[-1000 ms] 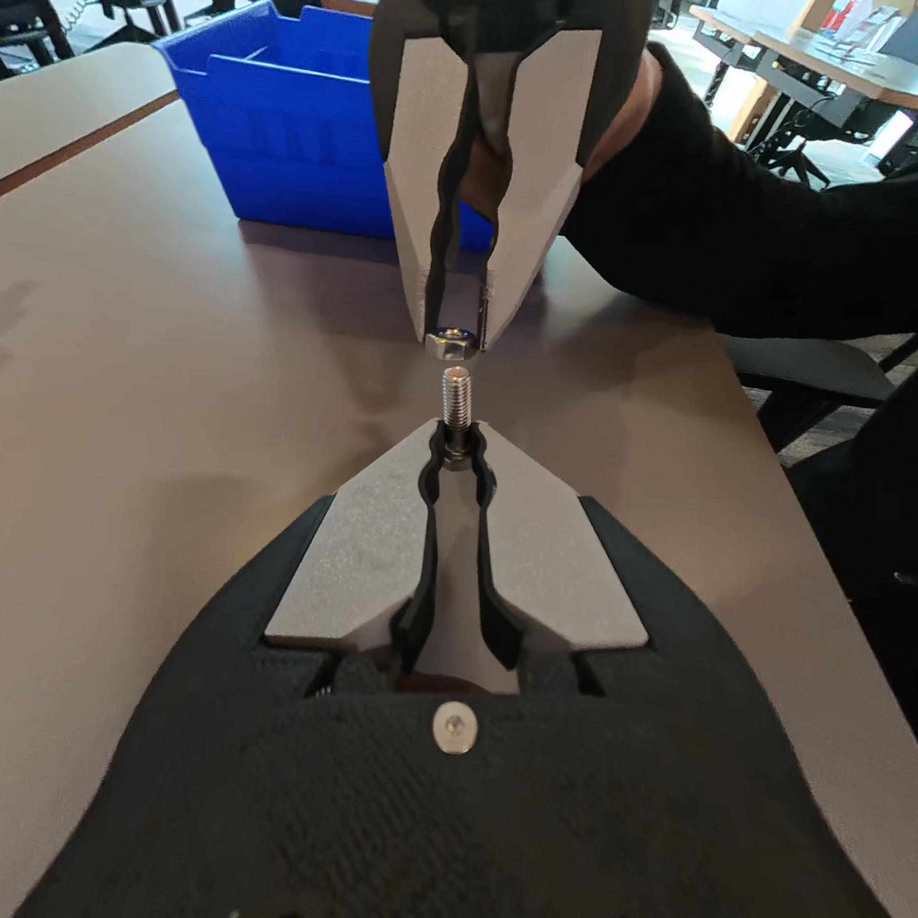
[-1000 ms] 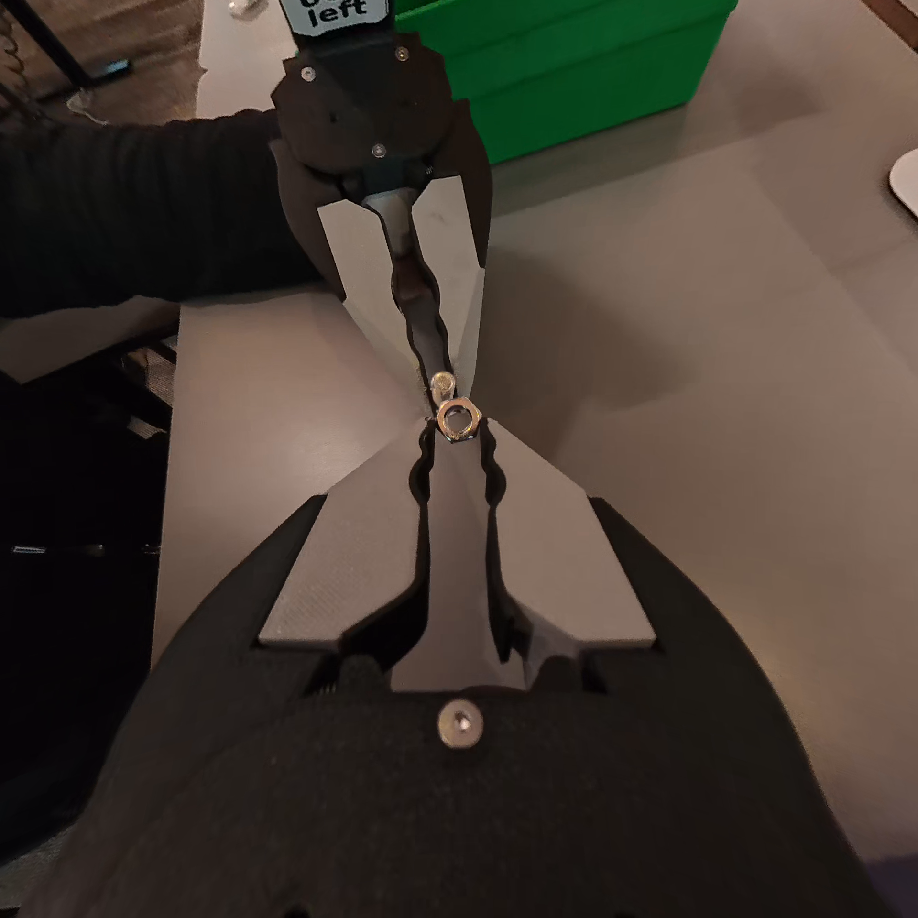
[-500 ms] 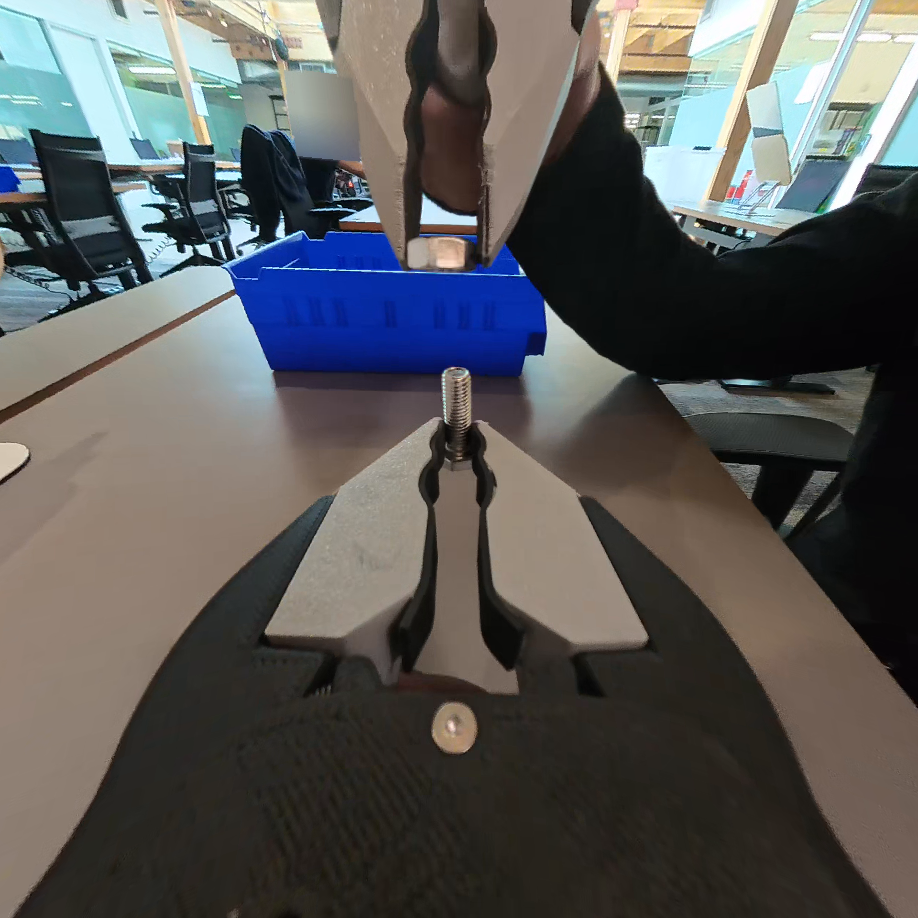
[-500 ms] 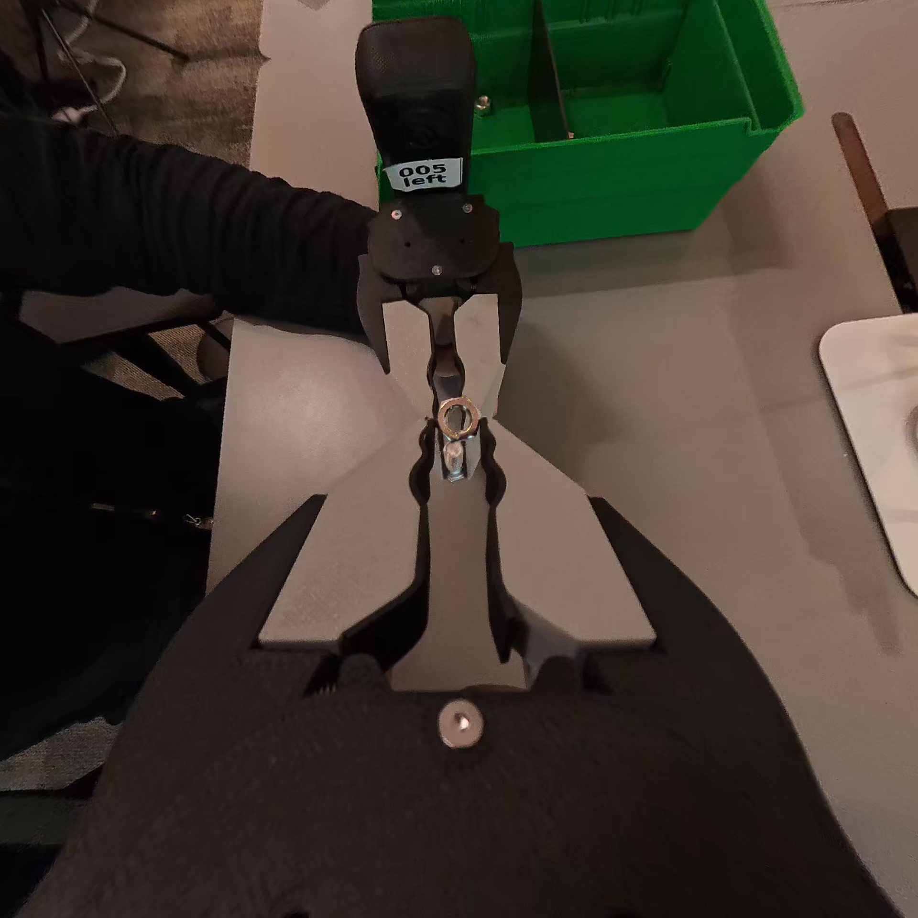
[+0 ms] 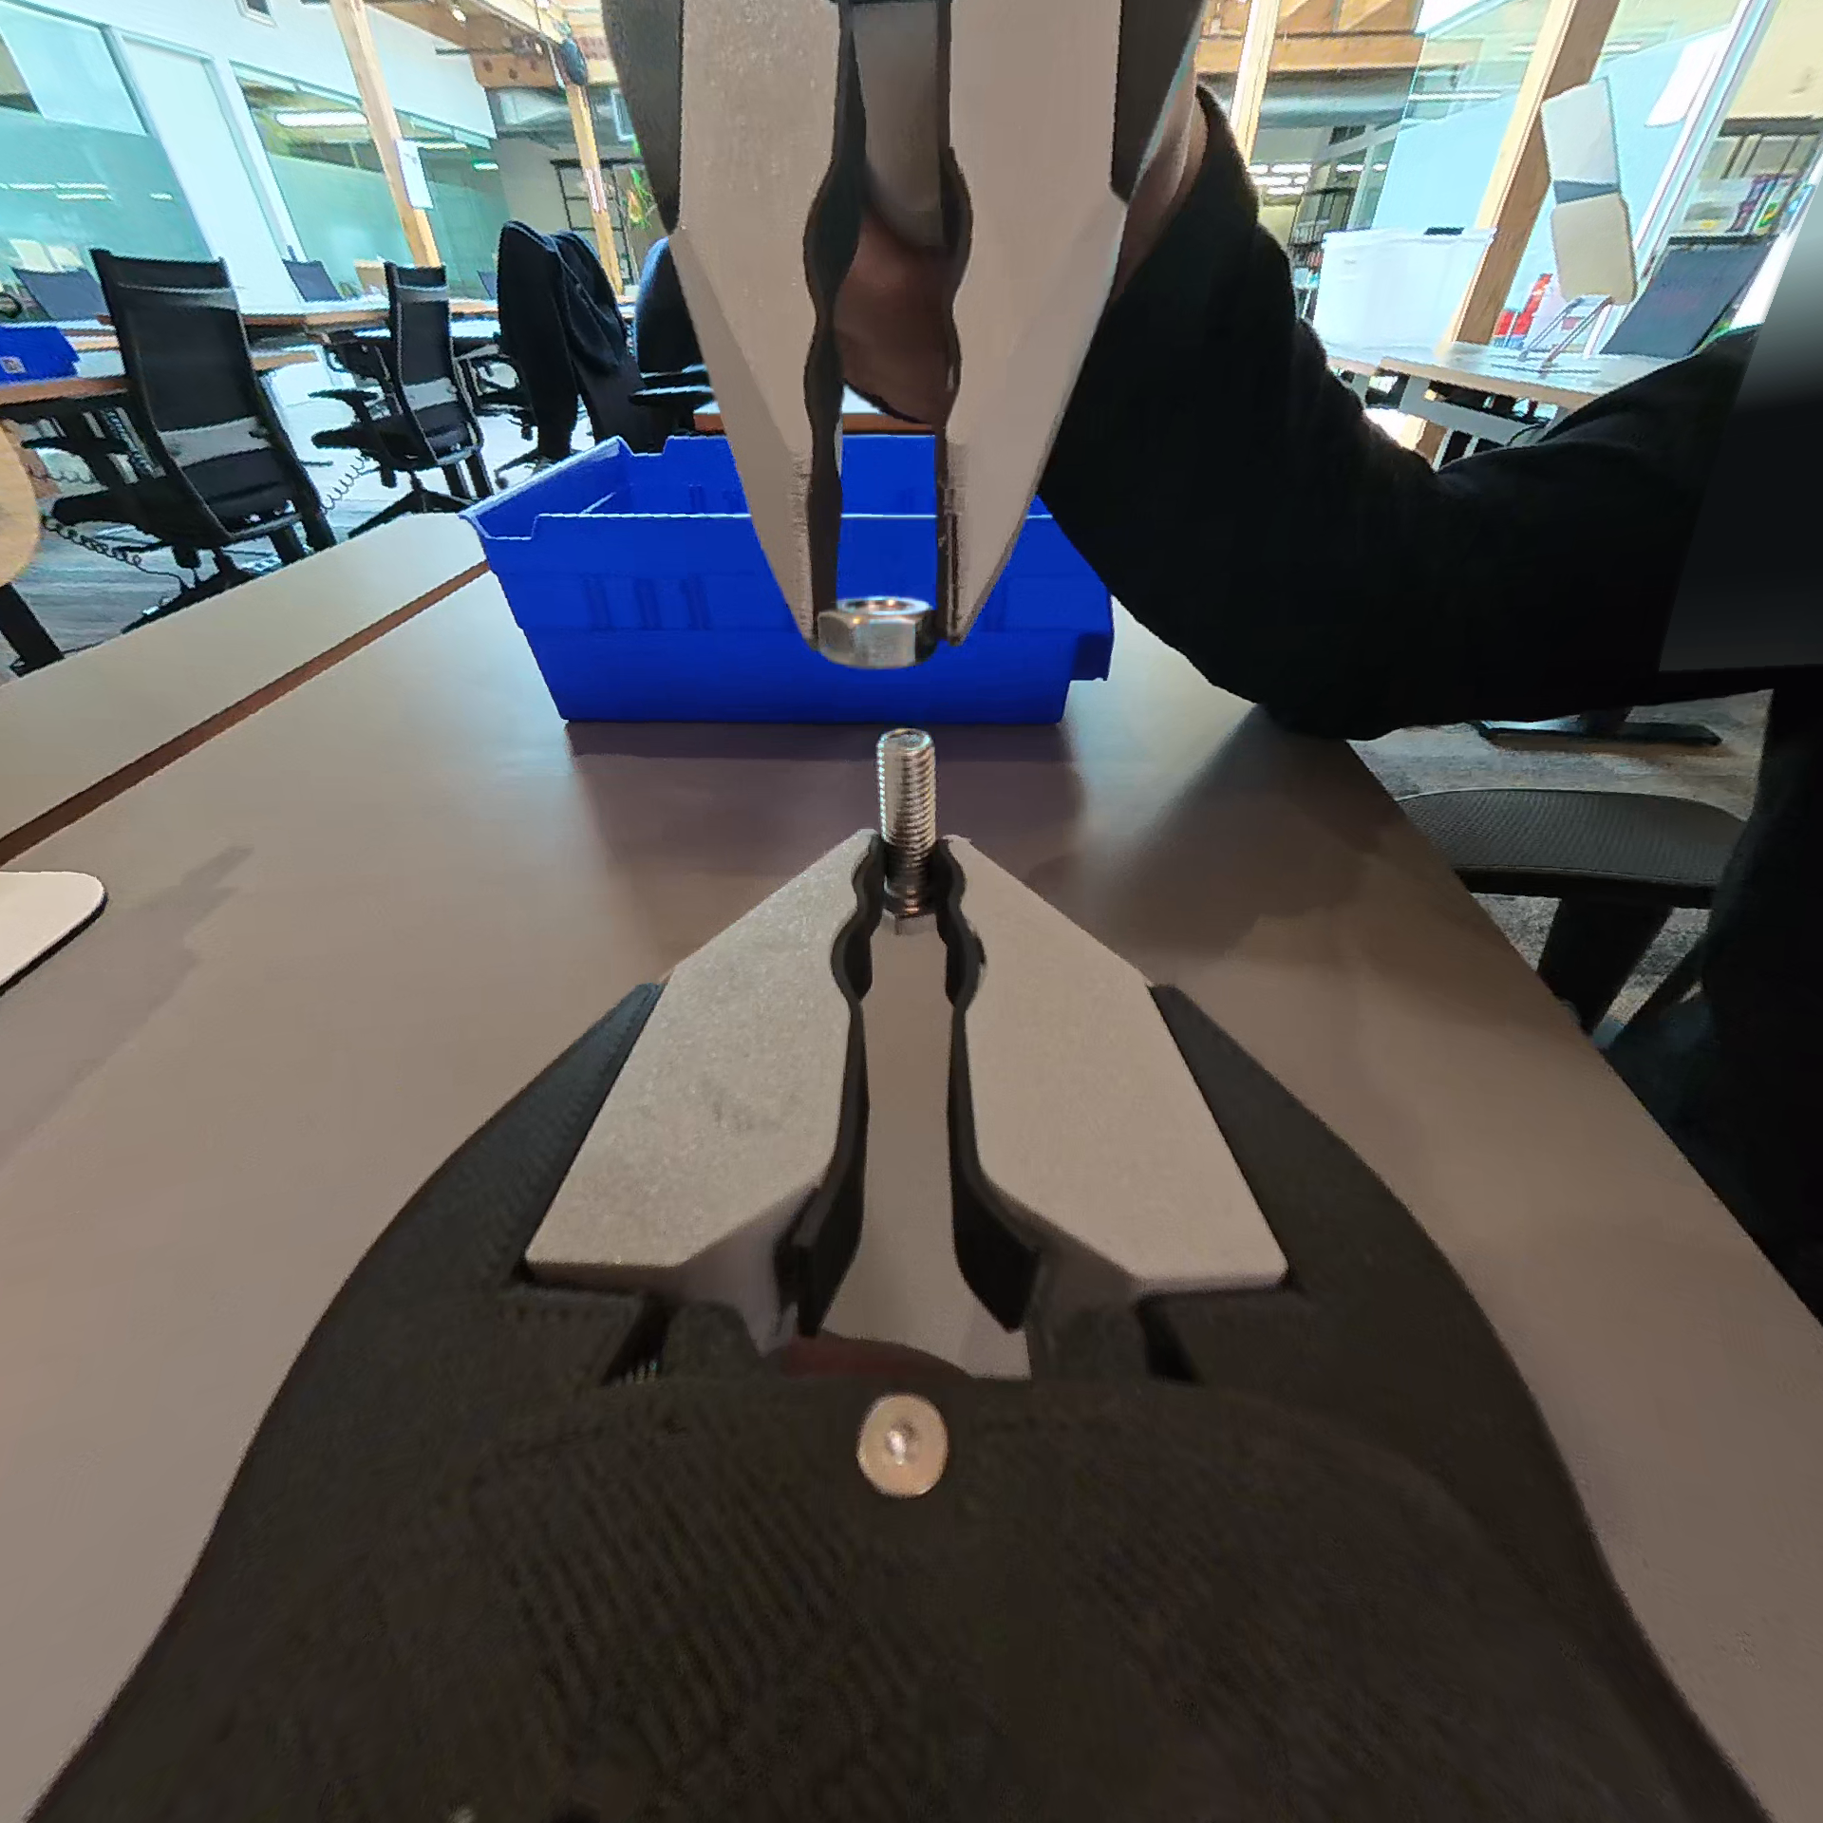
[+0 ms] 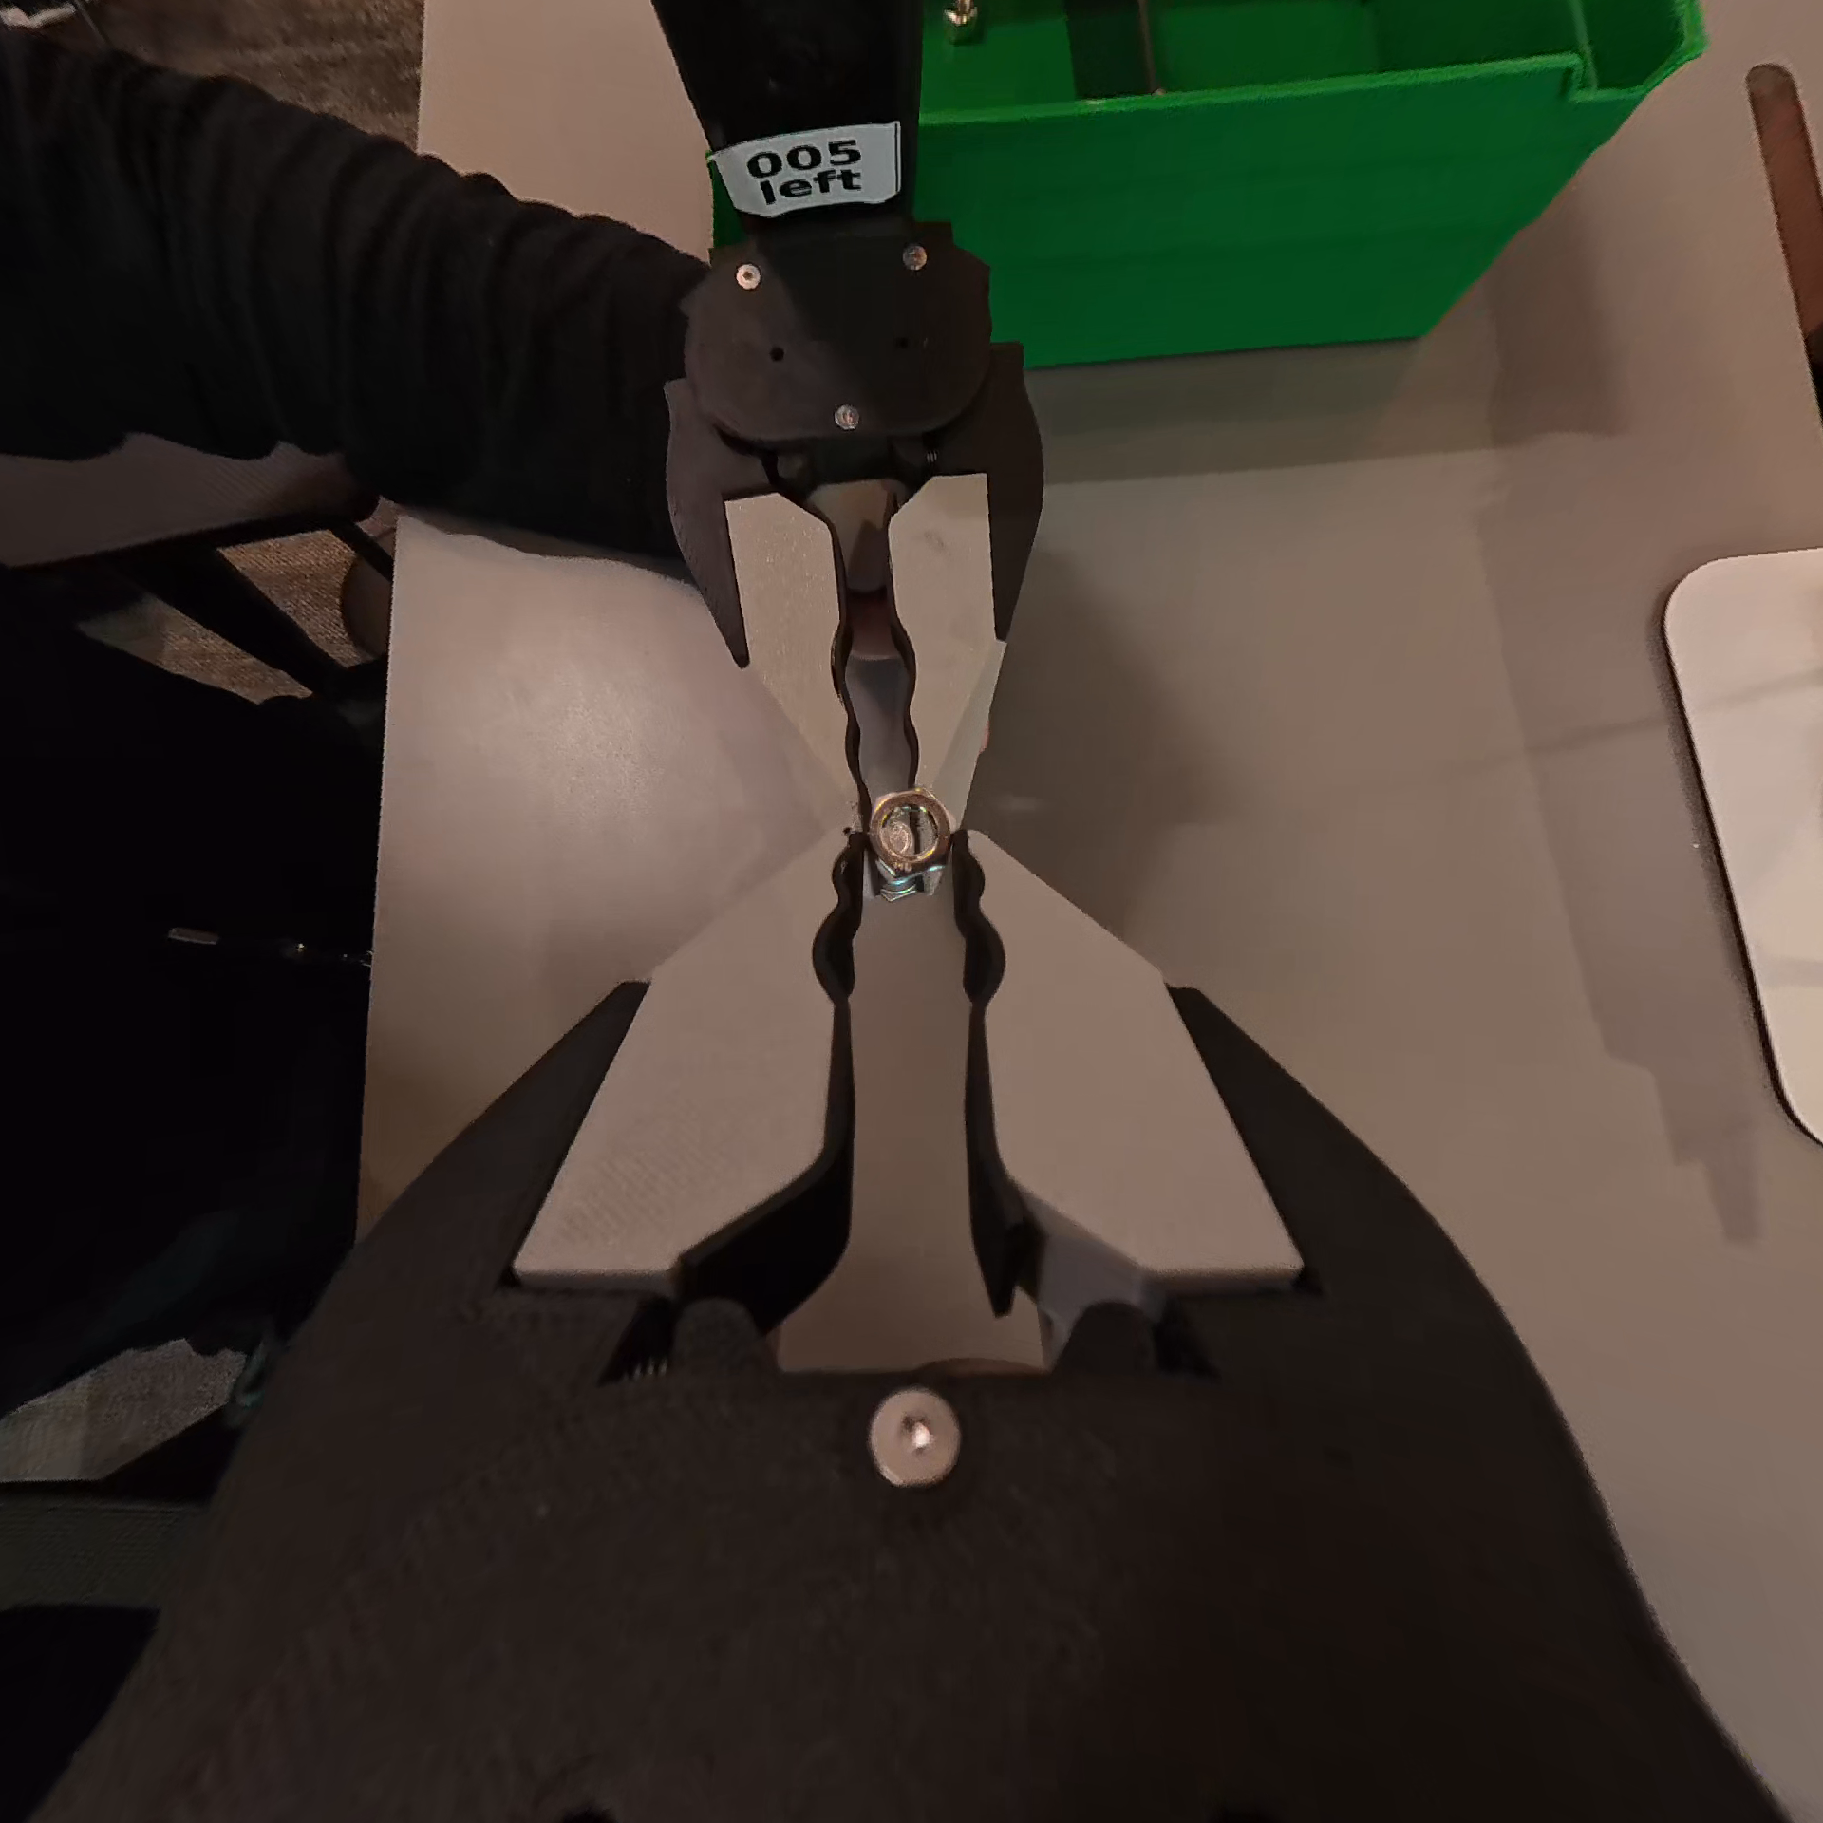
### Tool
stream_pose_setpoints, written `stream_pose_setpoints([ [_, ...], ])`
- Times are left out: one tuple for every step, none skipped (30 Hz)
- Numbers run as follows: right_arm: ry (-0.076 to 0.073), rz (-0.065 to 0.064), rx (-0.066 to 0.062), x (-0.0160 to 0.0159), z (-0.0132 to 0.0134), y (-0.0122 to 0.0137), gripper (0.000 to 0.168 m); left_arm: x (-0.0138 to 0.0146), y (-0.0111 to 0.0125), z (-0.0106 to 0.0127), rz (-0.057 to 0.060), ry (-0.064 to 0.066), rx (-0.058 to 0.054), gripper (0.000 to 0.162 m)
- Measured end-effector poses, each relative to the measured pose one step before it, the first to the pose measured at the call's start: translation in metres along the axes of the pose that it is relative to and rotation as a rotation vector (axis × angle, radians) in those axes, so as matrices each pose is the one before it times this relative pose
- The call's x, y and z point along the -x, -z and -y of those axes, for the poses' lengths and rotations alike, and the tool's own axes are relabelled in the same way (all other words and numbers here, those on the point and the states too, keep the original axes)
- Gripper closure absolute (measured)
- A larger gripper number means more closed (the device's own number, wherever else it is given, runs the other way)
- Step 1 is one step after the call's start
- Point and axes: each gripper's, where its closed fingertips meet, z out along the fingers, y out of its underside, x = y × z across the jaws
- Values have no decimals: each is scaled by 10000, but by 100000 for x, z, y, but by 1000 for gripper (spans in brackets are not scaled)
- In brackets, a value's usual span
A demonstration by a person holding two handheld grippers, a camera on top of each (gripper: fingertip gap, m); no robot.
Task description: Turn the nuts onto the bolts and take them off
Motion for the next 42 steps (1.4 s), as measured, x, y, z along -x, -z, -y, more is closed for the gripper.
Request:
stream_pose_setpoints([
  [34, -13, 103, 87, -128, -78, 153, -15, -19, -22, 9, -28, 19, 155],
  [29, 9, 98, 153, -126, -63, 153, 3, -2, -4, 17, -15, 3, 155],
  [30, -7, 66, 132, -48, -33, 153, 25, 6, -18, 17, -4, 21, 155],
  [24, -30, 59, 94, -19, -28, 153, 33, -12, -49, 22, -13, 38, 155],
  [21, -43, 51, 66, 9, -45, 153, -21, -19, -46, -4, -19, 37, 155],
  [10, -36, 48, 53, 12, -58, 153, -63, -36, -44, -4, -51, 38, 155],
  [-9, -28, 66, 26, -39, -87, 153, -72, -50, -48, -6, -62, 44, 155],
  [-7, -28, 82, 4, -77, -125, 153, -65, -46, -42, -4, -50, 39, 155],
  [-9, -4, 109, 10, -160, -145, 153, -33, -24, -20, 6, -39, 19, 155],
  [-29, -5, 101, -27, -156, -156, 153, 3, -5, 4, 14, -22, -2, 155],
  [-24, -24, 81, -57, -113, -155, 153, 12, -2, 4, 8, -1, -3, 155],
  [2, -1, 53, -11, -69, -140, 153, 45, -2, -3, 21, 7, 2, 155],
  [0, 43, 37, 71, -27, -128, 153, 44, -3, 2, 23, -4, -1, 155],
  [3, 31, 35, 53, -12, -113, 153, 5, -4, 12, 5, -11, -9, 155],
  [10, -9, 49, -7, -47, -92, 153, 10, -10, -9, 16, -16, 9, 155],
  [-8, -17, 50, -24, -53, -62, 153, -9, -22, -20, 1, -23, 19, 155],
  [-25, 19, 7, 52, 15, -13, 153, -49, -18, 7, -14, -35, -10, 155],
  [-27, 24, -14, 62, 44, 22, 153, -37, -1, 59, -11, -35, -43, 155],
  [-17, -25, -3, 18, 35, 37, 153, 24, -13, 65, 21, -16, -40, 155],
  [5, -34, 33, 8, -17, 39, 153, -24, -24, 15, -6, 3, -9, 155],
  [13, -17, 41, 37, -54, 26, 153, -43, -40, -6, -20, 10, 1, 155],
  [5, -17, 23, 22, -20, 8, 153, -24, -37, 6, -2, 4, 0, 155],
  [3, -1, 0, 17, 5, 21, 153, -16, -18, 21, -2, 2, -14, 155],
  [0, 11, -23, -3, 13, 10, 153, 13, 9, 18, 8, 3, -15, 155],
  [-22, 23, -35, -29, 18, 10, 153, 43, 22, 22, 14, 7, -19, 155],
  [-31, 42, -48, -35, 40, 11, 153, 28, 16, 23, 15, -2, -19, 155],
  [-24, 53, -52, -15, 25, 12, 153, 23, 7, 22, 13, -2, -18, 155],
  [-30, 52, -46, -12, 11, 9, 153, 23, 5, 17, 20, -19, -13, 155],
  [-39, 29, -35, -29, 18, 13, 153, 61, -15, 15, 60, -44, -8, 155],
  [-25, 3, -5, -37, -17, 4, 153, 39, -20, -23, 35, -24, 21, 155],
  [5, 12, 23, 1, -48, -21, 153, -28, -23, -47, -24, 7, 29, 155],
  [19, 0, 15, 25, -17, -6, 153, -23, -12, -13, -12, 2, 11, 155],
  [9, -24, 2, -11, 7, -6, 153, 19, -1, -2, 10, 6, 1, 155],
  [0, -17, 18, -6, -7, -14, 153, 4, -5, -17, -4, 10, 13, 155],
  [9, -21, 24, -8, -27, -13, 153, 14, -7, -22, 12, -2, 18, 155],
  [2, -13, 7, -11, -7, -10, 153, 1, -8, -16, 7, -7, 13, 155],
  [-8, 5, 12, 13, -28, -8, 153, -3, -8, -21, -1, -3, 17, 155],
  [-5, 3, 4, -13, -18, -12, 153, 12, -11, -13, 11, -2, 11, 155],
  [-11, 5, -8, -14, -6, 8, 153, 12, -1, -3, 5, 7, 2, 155],
  [-11, 8, -17, -20, 13, -3, 153, 23, 8, 11, 7, 15, -10, 155],
  [-9, 1, -26, -31, 25, 4, 153, 33, 25, 22, 8, 23, -13, 155],
  [-16, 2, -18, -33, 14, 10, 153, 31, 7, 8, 8, 19, -8, 155],
])
